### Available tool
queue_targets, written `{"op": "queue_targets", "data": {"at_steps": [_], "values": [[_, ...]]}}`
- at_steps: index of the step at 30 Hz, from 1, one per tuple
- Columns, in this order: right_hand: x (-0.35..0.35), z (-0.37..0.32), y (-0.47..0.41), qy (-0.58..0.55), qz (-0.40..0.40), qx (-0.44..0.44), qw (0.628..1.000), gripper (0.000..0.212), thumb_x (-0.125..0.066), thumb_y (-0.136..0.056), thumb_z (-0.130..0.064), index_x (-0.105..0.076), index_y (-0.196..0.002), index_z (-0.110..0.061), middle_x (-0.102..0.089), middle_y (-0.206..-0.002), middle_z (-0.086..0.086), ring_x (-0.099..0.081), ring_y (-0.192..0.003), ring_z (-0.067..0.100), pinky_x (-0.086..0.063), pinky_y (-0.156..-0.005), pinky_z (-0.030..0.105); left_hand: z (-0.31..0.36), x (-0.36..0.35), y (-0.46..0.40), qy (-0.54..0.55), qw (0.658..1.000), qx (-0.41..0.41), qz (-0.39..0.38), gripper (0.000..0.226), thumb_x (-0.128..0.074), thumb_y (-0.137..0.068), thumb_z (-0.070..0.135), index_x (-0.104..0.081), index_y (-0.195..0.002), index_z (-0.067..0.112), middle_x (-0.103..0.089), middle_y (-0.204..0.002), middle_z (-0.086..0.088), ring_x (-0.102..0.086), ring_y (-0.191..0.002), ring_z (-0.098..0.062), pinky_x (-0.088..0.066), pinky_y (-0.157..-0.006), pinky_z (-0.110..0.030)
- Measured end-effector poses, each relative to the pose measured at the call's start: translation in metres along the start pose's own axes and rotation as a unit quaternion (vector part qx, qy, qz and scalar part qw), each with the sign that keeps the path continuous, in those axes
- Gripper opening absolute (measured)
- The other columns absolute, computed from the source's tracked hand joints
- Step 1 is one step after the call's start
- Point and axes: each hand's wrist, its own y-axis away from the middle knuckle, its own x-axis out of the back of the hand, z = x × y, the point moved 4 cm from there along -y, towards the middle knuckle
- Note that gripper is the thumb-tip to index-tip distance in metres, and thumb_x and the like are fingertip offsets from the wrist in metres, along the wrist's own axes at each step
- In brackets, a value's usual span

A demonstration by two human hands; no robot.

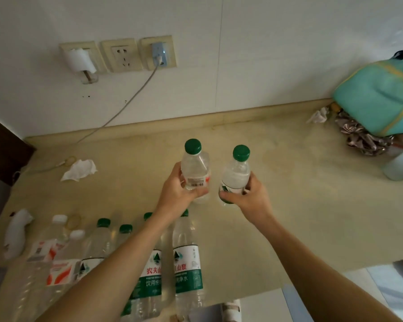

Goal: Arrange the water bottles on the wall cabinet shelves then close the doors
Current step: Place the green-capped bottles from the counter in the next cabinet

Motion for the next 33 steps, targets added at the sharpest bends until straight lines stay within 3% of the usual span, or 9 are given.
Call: {"op": "queue_targets", "data": {"at_steps": [2,7,12,16,21,26,30,33], "values": [[0.007,-0.021,0.004,-0.023,0.017,0.012,1.000,0.062,-0.094,-0.063,-0.013,-0.060,-0.109,-0.038,-0.073,-0.097,-0.014,-0.069,-0.086,-0.006,-0.052,-0.064,0.009,0.024,0.005,0.000,0.012,1.000,-0.028,0.005,0.065,-0.092,-0.069,0.026,-0.053,-0.120,0.038,-0.068,-0.108,0.026,-0.066,-0.099,0.004,-0.050,-0.079,-0.010],[0.030,-0.094,0.020,-0.081,0.061,0.087,0.991,0.059,-0.091,-0.068,-0.010,-0.063,-0.119,-0.021,-0.076,-0.102,-0.013,-0.071,-0.092,0.000,-0.053,-0.071,0.011,0.098,0.018,0.005,0.049,0.992,-0.115,0.007,0.070,-0.091,-0.070,0.030,-0.054,-0.130,0.029,-0.070,-0.116,0.016,-0.066,-0.105,-0.001,-0.051,-0.091,-0.024],[0.064,-0.192,0.039,-0.102,0.111,0.185,0.971,0.055,-0.091,-0.067,-0.018,-0.064,-0.113,-0.030,-0.076,-0.105,-0.014,-0.071,-0.098,0.003,-0.055,-0.078,0.016,0.202,0.039,0.006,0.054,0.974,-0.217,0.025,0.067,-0.089,-0.074,0.029,-0.054,-0.132,0.025,-0.067,-0.116,0.017,-0.061,-0.099,0.013,-0.047,-0.075,-0.005],[0.097,-0.270,0.051,-0.123,0.143,0.243,0.952,0.061,-0.092,-0.067,-0.019,-0.062,-0.120,-0.022,-0.077,-0.107,-0.007,-0.073,-0.101,0.011,-0.058,-0.090,0.035,0.296,0.057,0.015,0.065,0.952,-0.294,0.049,0.066,-0.085,-0.077,0.036,-0.055,-0.135,0.028,-0.067,-0.123,0.013,-0.064,-0.108,-0.004,-0.052,-0.086,-0.024],[0.134,-0.365,0.074,-0.139,0.163,0.325,0.921,0.052,-0.091,-0.070,-0.019,-0.065,-0.114,-0.027,-0.077,-0.103,-0.008,-0.074,-0.096,0.011,-0.059,-0.081,0.027,0.396,0.078,0.035,0.100,0.921,-0.371,0.065,0.062,-0.083,-0.076,0.044,-0.058,-0.132,0.032,-0.069,-0.117,0.016,-0.067,-0.100,-0.006,-0.054,-0.084,-0.028],[0.169,-0.446,0.090,-0.138,0.158,0.392,0.895,0.052,-0.089,-0.074,-0.014,-0.064,-0.119,-0.022,-0.077,-0.108,-0.001,-0.073,-0.102,0.019,-0.059,-0.089,0.040,0.476,0.094,0.053,0.140,0.901,-0.406,0.065,0.052,-0.083,-0.075,0.046,-0.063,-0.122,0.037,-0.071,-0.107,0.020,-0.071,-0.089,-0.003,-0.055,-0.078,-0.033],[0.196,-0.504,0.093,-0.120,0.175,0.431,0.877,0.052,-0.091,-0.071,-0.020,-0.066,-0.115,-0.029,-0.077,-0.102,-0.008,-0.074,-0.093,0.009,-0.059,-0.075,0.023,0.536,0.101,0.058,0.165,0.892,-0.417,0.062,0.046,-0.086,-0.075,0.041,-0.067,-0.116,0.037,-0.073,-0.106,0.016,-0.071,-0.097,-0.006,-0.057,-0.085,-0.038],[0.218,-0.539,0.084,-0.107,0.195,0.443,0.869,0.051,-0.092,-0.070,-0.021,-0.066,-0.114,-0.028,-0.077,-0.097,-0.012,-0.074,-0.086,0.005,-0.055,-0.065,0.018,0.574,0.107,0.055,0.174,0.882,-0.432,0.073,0.043,-0.087,-0.076,0.032,-0.068,-0.115,0.033,-0.075,-0.104,0.014,-0.073,-0.093,-0.007,-0.058,-0.083,-0.034]]}}
